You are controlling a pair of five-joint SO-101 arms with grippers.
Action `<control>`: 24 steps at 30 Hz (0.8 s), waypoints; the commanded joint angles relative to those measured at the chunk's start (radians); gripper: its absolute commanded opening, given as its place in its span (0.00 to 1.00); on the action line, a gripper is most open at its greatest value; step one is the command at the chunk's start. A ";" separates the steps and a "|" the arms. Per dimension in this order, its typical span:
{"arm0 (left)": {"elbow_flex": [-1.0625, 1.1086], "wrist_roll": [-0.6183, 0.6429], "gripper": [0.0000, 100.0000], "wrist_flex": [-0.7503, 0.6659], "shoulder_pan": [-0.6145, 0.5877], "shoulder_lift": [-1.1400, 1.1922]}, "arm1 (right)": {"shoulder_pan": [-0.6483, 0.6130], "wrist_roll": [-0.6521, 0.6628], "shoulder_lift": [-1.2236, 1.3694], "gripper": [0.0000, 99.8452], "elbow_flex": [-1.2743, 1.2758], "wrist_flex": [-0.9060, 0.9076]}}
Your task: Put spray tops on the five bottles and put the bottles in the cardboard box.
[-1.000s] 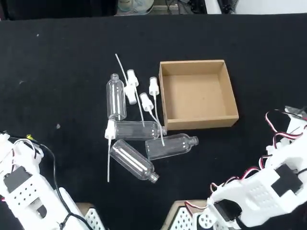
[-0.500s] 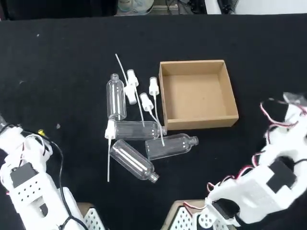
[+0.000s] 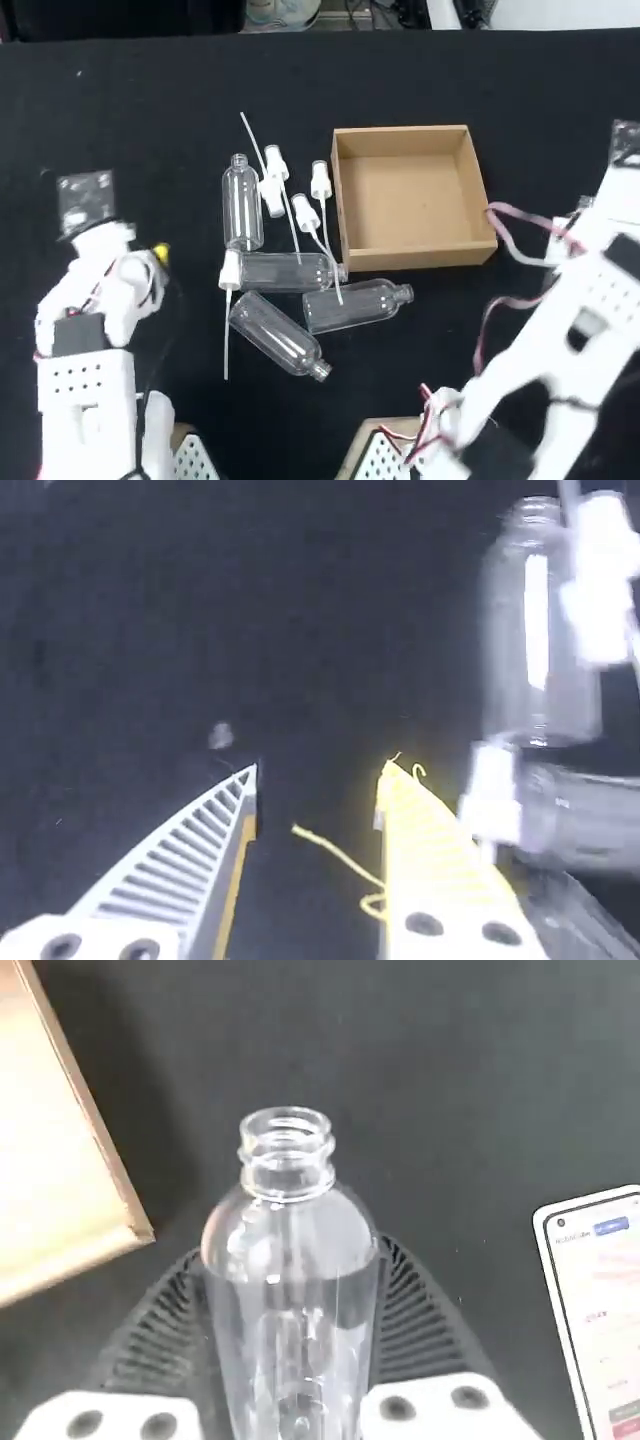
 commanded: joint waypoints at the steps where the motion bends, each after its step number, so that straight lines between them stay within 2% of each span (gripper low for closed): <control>1: -0.259 -0.014 0.19 0.124 0.136 0.203 | -0.028 -0.035 -0.202 0.01 0.088 -0.055; 6: -0.467 -0.008 0.19 0.270 0.294 0.499 | -0.032 -0.069 -0.343 0.01 0.209 -0.118; 11: -0.593 -0.005 0.25 0.311 0.348 0.756 | -0.032 -0.061 -0.401 0.01 0.306 -0.155; 18: -0.645 0.009 0.27 0.199 0.332 1.013 | -0.032 -0.061 -0.407 0.01 0.352 -0.175; 24: -0.638 0.021 0.27 0.097 0.326 1.106 | -0.032 -0.061 -0.409 0.01 0.352 -0.175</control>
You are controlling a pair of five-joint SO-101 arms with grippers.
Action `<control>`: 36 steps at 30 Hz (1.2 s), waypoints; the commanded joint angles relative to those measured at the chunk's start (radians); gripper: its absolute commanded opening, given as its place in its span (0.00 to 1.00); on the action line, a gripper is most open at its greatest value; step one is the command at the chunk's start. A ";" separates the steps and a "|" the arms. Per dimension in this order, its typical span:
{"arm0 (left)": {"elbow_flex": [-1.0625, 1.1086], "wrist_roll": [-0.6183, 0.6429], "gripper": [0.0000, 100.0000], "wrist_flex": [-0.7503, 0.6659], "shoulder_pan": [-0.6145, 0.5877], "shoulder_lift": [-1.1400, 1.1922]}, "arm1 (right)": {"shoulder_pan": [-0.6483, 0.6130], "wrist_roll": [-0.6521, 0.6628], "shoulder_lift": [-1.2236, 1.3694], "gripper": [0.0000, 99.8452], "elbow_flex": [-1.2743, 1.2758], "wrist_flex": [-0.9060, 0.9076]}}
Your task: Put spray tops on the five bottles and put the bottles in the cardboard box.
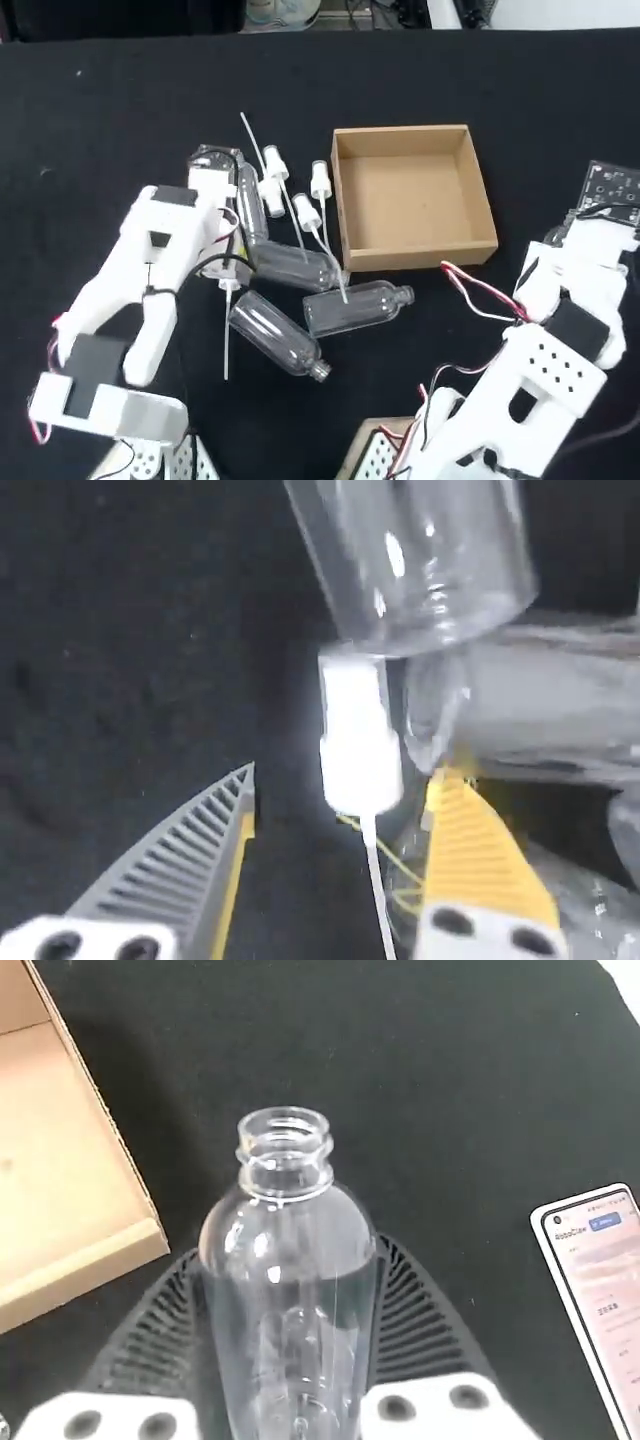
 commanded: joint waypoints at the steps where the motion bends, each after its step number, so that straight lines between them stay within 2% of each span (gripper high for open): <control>1: -0.044 0.008 0.27 -0.057 -0.010 0.034 | -0.020 0.000 -0.039 0.01 -0.005 -0.026; 6: -0.044 -0.015 0.27 -0.052 -0.054 0.057 | -0.020 0.000 -0.039 0.01 -0.005 -0.021; 18: -0.016 -0.307 0.27 -0.052 -0.243 0.052 | -0.020 0.000 -0.039 0.01 -0.004 -0.018; 22: -0.039 -0.396 0.27 -0.051 -0.196 0.052 | -0.020 0.000 -0.036 0.01 -0.004 -0.018; 30: -0.262 -0.557 0.27 0.106 -0.119 0.066 | -0.020 0.002 -0.039 0.01 0.030 -0.025; 33: -0.249 -0.647 0.27 0.109 -0.085 0.092 | -0.020 0.002 -0.041 0.01 0.028 -0.018; 36: -0.249 -0.667 0.27 0.109 -0.085 0.163 | -0.018 0.002 -0.041 0.01 0.027 -0.018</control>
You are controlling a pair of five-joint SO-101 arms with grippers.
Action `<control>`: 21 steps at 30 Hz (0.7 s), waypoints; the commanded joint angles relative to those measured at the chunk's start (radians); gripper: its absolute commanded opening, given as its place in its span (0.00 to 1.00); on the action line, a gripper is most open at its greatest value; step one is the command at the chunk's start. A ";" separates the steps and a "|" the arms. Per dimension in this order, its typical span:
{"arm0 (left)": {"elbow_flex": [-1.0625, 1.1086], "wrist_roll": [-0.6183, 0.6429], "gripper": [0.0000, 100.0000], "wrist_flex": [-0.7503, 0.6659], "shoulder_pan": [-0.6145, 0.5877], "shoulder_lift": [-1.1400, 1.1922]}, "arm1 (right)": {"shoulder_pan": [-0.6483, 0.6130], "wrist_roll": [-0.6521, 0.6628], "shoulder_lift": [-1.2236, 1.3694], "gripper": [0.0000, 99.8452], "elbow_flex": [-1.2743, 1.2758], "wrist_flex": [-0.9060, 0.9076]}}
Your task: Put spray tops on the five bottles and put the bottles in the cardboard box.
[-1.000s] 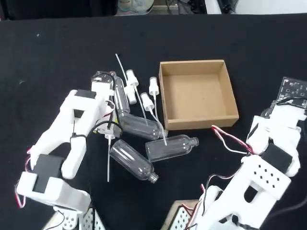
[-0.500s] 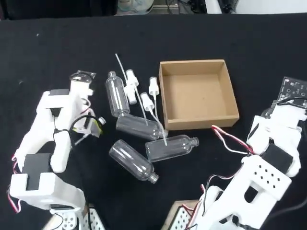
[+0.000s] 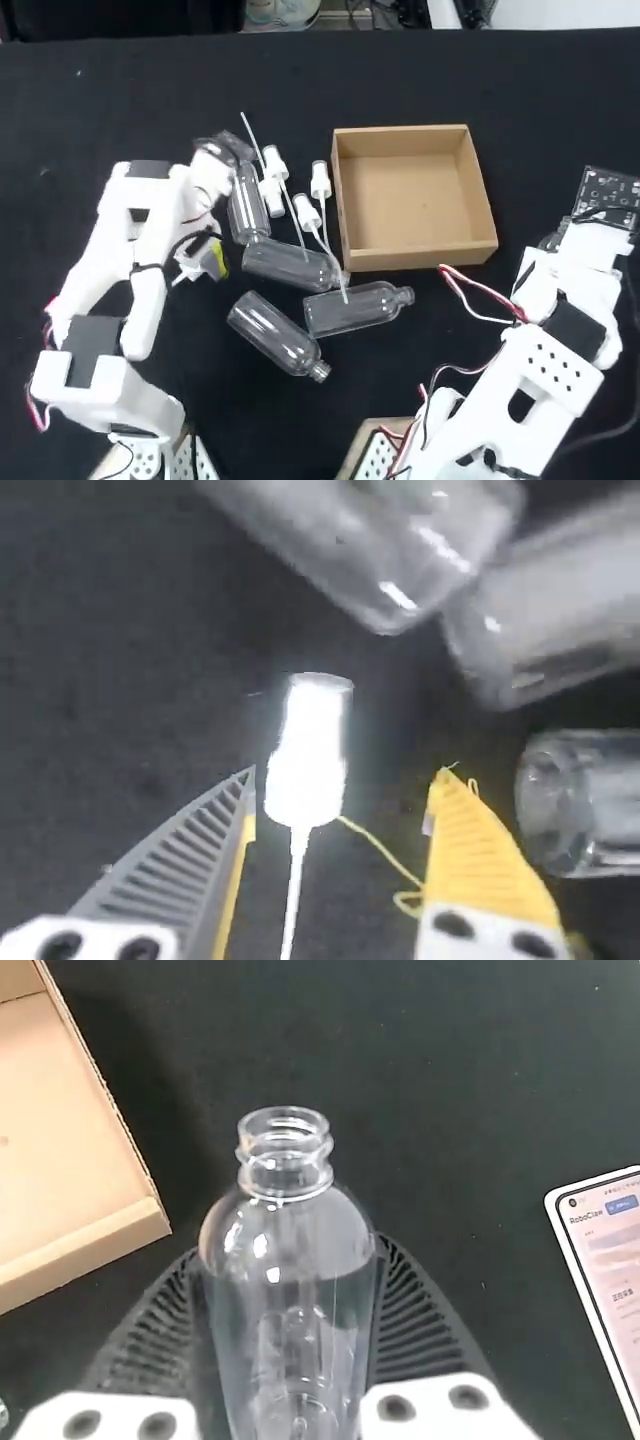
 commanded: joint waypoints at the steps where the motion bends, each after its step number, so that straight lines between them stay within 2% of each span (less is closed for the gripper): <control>1: -0.050 -0.043 0.27 0.009 0.016 0.066 | -0.018 0.002 -0.041 0.01 -0.010 -0.018; 8: -0.047 -0.046 0.26 0.006 -0.002 0.103 | -0.018 0.002 -0.041 0.01 -0.013 -0.018; 10: -0.050 -0.049 0.22 0.008 -0.013 0.103 | -0.018 0.002 -0.041 0.01 -0.013 -0.017; 15: 0.013 -0.052 0.04 0.002 -0.021 0.107 | -0.018 0.000 -0.042 0.01 -0.045 0.003; 21: 0.004 -0.057 0.03 0.083 -0.041 0.008 | -0.054 -0.009 -0.042 0.01 -0.248 0.189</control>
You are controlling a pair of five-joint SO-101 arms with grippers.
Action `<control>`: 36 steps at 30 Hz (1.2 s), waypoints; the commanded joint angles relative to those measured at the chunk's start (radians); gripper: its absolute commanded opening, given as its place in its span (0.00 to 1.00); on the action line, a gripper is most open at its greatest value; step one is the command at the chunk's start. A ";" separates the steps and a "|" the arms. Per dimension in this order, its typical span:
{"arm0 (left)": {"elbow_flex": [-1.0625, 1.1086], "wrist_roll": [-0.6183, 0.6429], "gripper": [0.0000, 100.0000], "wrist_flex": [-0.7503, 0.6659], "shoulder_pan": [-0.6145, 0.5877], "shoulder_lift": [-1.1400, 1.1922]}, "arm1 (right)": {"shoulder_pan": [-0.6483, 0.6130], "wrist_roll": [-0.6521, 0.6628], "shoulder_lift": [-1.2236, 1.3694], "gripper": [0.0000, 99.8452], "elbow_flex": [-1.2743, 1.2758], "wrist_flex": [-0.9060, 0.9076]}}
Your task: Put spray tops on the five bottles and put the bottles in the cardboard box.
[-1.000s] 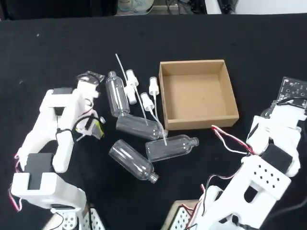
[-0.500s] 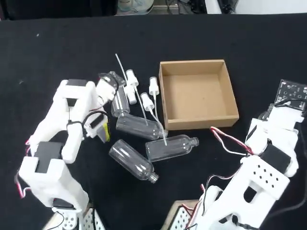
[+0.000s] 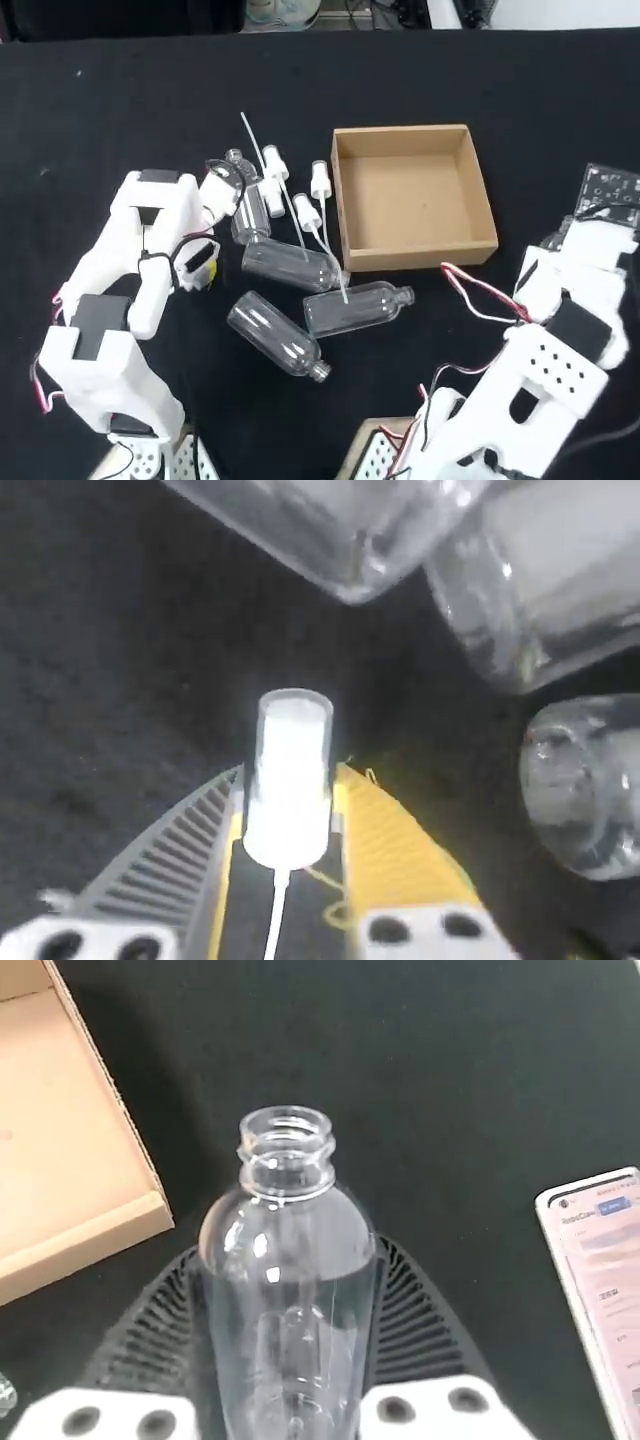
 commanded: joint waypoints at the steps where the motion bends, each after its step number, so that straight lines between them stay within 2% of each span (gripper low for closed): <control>1: -0.035 0.000 0.03 0.092 -0.044 -0.147 | -0.080 -0.011 -0.042 0.01 -0.176 0.115; 6: -0.067 0.121 0.03 0.155 -0.142 -0.393 | -0.316 -0.123 -0.042 0.01 -0.294 0.245; 11: -0.012 0.336 0.03 0.129 -0.222 -0.643 | -0.703 -0.226 -0.038 0.01 -0.335 0.230; 13: 0.015 0.466 0.03 0.074 -0.251 -0.732 | -0.882 -0.267 -0.035 0.01 -0.289 0.152; 16: 0.027 0.651 0.03 -0.025 -0.274 -0.855 | -1.108 -0.328 -0.035 0.01 -0.165 -0.064; 19: 0.021 0.744 0.03 -0.107 -0.259 -0.964 | -1.264 -0.374 -0.035 0.01 -0.015 -0.327; 22: -0.002 0.789 0.03 -0.147 -0.206 -1.046 | -1.353 -0.381 -0.035 0.01 0.145 -0.559; 27: -0.024 0.848 0.03 -0.209 -0.134 -1.165 | -1.375 -0.381 -0.038 0.01 0.331 -0.850; 36: -0.024 0.951 0.03 -0.358 0.027 -1.240 | -1.390 -0.382 -0.033 0.01 0.355 -0.881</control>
